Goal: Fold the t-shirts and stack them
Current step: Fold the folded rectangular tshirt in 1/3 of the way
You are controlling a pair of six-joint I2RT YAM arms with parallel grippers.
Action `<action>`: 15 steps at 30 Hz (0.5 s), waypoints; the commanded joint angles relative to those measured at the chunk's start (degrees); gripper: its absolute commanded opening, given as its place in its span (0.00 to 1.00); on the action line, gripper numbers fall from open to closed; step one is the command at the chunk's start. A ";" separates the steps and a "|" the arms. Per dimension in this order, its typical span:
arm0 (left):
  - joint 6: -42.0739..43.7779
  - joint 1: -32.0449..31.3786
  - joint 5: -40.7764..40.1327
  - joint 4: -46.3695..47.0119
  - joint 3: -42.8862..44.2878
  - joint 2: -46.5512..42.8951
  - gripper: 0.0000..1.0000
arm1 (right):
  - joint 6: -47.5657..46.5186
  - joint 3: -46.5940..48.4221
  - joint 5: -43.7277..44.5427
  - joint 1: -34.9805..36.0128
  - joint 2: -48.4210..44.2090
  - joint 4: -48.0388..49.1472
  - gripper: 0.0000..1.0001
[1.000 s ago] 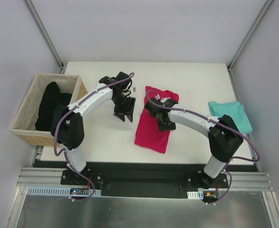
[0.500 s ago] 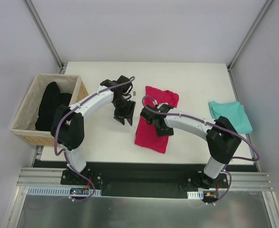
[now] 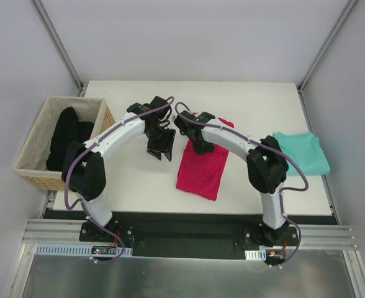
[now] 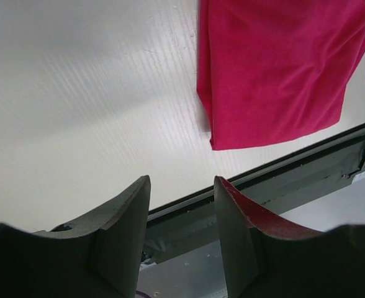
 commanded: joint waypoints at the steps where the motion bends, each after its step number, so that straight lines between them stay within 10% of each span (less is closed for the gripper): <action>1: -0.83 -0.28 -3.00 -0.66 0.37 -3.85 0.45 | -6.49 9.00 -0.34 -3.83 6.23 -0.74 0.34; 15: 1.54 2.00 -4.49 -3.39 3.97 -3.07 0.45 | -12.83 25.89 -0.97 -12.44 16.96 -1.18 0.35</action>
